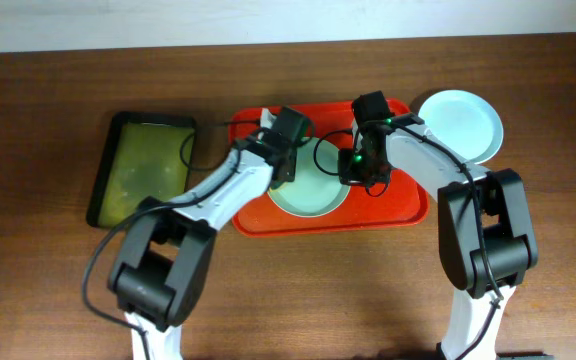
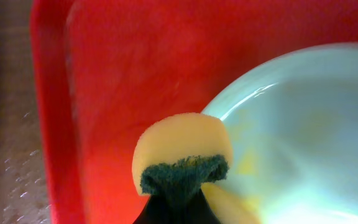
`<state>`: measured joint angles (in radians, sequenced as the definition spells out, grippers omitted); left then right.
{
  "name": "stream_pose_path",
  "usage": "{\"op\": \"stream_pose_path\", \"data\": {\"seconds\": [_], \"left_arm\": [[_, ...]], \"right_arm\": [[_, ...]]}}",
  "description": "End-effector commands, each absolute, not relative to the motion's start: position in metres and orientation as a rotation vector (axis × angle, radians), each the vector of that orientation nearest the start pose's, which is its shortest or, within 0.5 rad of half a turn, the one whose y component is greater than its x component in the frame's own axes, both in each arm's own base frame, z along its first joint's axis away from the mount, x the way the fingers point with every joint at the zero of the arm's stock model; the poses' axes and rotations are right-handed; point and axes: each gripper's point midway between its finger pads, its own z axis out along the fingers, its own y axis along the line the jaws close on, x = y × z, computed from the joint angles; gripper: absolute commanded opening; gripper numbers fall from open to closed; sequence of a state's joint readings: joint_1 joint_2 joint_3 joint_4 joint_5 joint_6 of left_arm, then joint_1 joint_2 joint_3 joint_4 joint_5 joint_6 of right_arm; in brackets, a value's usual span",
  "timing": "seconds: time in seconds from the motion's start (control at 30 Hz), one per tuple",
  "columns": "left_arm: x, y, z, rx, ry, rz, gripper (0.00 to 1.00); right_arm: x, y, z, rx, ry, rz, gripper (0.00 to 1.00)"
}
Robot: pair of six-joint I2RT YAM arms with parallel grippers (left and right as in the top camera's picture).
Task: Clean dirty plates on tray and stack at the side
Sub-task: 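Scrub the pale green plate with the sponge in the left gripper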
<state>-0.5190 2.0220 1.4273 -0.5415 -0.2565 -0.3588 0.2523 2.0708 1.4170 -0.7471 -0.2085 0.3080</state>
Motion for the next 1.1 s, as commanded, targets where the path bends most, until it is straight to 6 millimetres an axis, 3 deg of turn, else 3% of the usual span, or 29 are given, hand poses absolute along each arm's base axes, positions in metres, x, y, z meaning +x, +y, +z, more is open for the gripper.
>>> {"op": "stream_pose_path", "data": {"seconds": [0.0, 0.07, 0.23, 0.3, 0.37, 0.47, 0.53, 0.6, 0.7, 0.77, 0.87, 0.97, 1.03, 1.07], "left_arm": [[0.434, -0.251, 0.094, 0.177, 2.600, -0.472, 0.00], [0.433, -0.259, 0.076, 0.034, 2.650, -0.538, 0.00], [0.433, -0.260, 0.012, 0.045, 2.737, -0.466, 0.00], [0.438, -0.237, -0.008, 0.062, 2.744, -0.283, 0.00], [0.444, -0.212, -0.010, 0.106, 2.720, -0.092, 0.00], [0.457, -0.152, 0.014, 0.024, 2.595, 0.352, 0.00], [0.460, -0.134, 0.044, -0.012, 2.518, 0.470, 0.00], [0.462, -0.140, 0.076, -0.033, 2.476, 0.387, 0.00], [0.454, -0.184, 0.119, 0.026, 2.497, -0.038, 0.00], [0.439, -0.219, 0.125, 0.115, 2.550, -0.338, 0.00], [0.424, -0.239, 0.084, 0.173, 2.671, -0.474, 0.00], [0.423, -0.236, 0.022, 0.167, 2.779, -0.411, 0.00], [0.419, -0.231, -0.008, 0.192, 2.831, -0.373, 0.00], [0.420, -0.224, -0.013, 0.239, 2.832, -0.320, 0.00]], "right_arm": [[0.388, 0.128, -0.008, 0.075, 3.050, 0.303, 0.09], [0.390, 0.129, -0.007, 0.074, 3.044, 0.305, 0.08], [0.390, 0.129, -0.007, 0.074, 3.044, 0.305, 0.08], [0.389, 0.129, -0.007, 0.075, 3.047, 0.304, 0.04], [0.388, 0.128, -0.008, 0.076, 3.052, 0.302, 0.04], [0.388, 0.128, -0.008, 0.076, 3.051, 0.302, 0.04], [0.388, 0.128, -0.008, 0.076, 3.051, 0.302, 0.04], [0.388, 0.128, -0.008, 0.076, 3.051, 0.303, 0.04], [0.388, 0.128, -0.008, 0.075, 3.050, 0.303, 0.04], [0.389, 0.129, -0.007, 0.075, 3.048, 0.304, 0.04], [0.391, 0.129, -0.007, 0.073, 3.037, 0.307, 0.04], [0.390, 0.129, -0.007, 0.074, 3.040, 0.307, 0.04], [0.389, 0.129, -0.007, 0.075, 3.047, 0.304, 0.04], [0.388, 0.128, -0.007, 0.075, 3.049, 0.303, 0.04]]}}
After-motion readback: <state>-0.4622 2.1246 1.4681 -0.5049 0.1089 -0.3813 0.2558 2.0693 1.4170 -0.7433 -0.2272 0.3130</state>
